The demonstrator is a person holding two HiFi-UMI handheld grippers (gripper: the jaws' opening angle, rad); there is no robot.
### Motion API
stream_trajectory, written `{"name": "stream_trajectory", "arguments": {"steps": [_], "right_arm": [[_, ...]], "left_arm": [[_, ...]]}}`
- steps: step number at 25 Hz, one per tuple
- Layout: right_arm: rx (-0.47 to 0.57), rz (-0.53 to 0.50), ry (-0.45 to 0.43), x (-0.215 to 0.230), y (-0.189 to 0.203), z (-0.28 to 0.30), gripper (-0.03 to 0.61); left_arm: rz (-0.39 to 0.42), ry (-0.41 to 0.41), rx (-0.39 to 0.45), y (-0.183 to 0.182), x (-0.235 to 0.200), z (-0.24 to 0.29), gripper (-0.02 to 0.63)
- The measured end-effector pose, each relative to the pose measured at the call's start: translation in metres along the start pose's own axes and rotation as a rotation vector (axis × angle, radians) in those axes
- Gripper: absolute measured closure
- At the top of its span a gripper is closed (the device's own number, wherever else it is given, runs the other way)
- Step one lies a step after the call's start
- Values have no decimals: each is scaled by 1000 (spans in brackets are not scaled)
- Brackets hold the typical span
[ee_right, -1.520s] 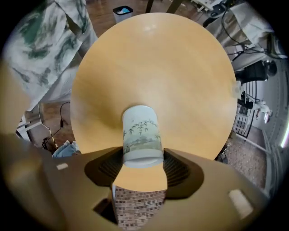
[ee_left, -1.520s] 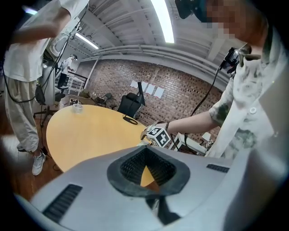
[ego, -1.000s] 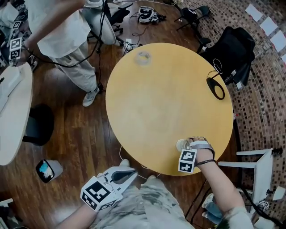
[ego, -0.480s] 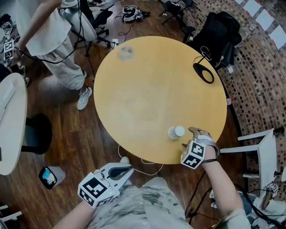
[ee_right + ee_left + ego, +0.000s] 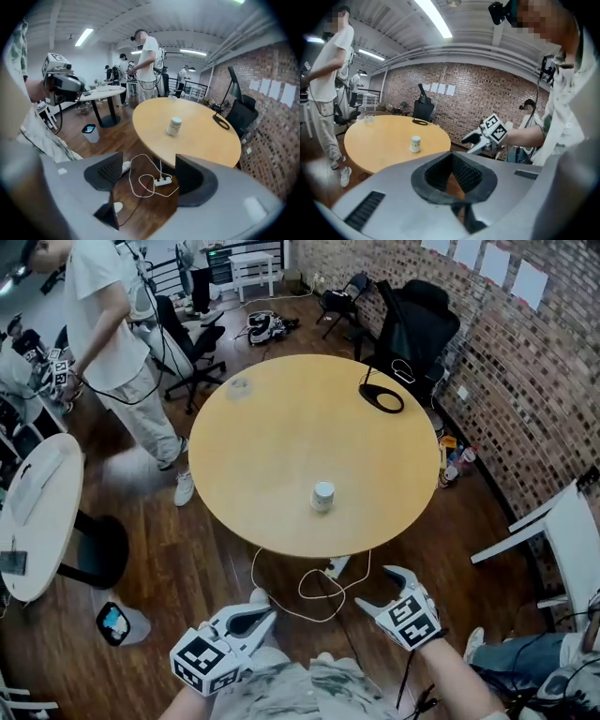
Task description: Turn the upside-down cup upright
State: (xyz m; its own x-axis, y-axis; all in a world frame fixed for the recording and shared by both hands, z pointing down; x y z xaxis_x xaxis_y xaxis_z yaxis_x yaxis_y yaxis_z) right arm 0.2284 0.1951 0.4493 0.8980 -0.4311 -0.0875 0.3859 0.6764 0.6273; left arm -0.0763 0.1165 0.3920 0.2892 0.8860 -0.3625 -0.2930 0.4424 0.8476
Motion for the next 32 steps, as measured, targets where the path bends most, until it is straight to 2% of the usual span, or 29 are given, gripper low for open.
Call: {"name": "stream_trajectory", "arguments": {"steps": [2, 7, 12, 15, 18, 22, 25, 28, 32], "right_arm": [[24, 26, -42, -27, 29, -30, 232], [111, 117, -94, -95, 74, -91, 232], [215, 230, -75, -177, 100, -130, 232], [271, 252, -35, -230, 101, -149, 232], [323, 272, -5, -282, 85, -172, 232], [376, 299, 27, -355, 64, -195, 232], [393, 307, 50, -399, 64, -210, 232], [395, 313, 68, -426, 76, -225, 232], [401, 305, 84, -435, 90, -245, 250]], "left_arm": [[-26, -30, -8, 16, 33, -14, 606], [29, -80, -72, 36, 92, -55, 606], [81, -24, -62, 65, 131, -97, 606], [101, 19, -59, 87, 145, -135, 606], [115, 72, -41, 101, 157, -181, 606], [97, 126, -39, 132, 167, -238, 606], [76, 147, -45, 154, 176, -265, 606], [74, 158, -47, 169, 192, -283, 606], [71, 171, -44, 175, 214, -285, 606]]}}
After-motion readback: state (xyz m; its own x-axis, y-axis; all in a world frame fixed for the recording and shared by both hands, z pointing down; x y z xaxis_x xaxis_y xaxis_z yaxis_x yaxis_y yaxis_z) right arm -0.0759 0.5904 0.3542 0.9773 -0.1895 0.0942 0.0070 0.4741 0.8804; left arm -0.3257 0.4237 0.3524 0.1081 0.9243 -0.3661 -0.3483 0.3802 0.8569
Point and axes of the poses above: the fingertips, and each gripper's own axes: z forward along the fingers, x to its right, y out of its underside, the point moved 10 cm from there along -z, backward along the fingers, and after that the axes turned 5 degrees about -z, right-handed, at the moved point
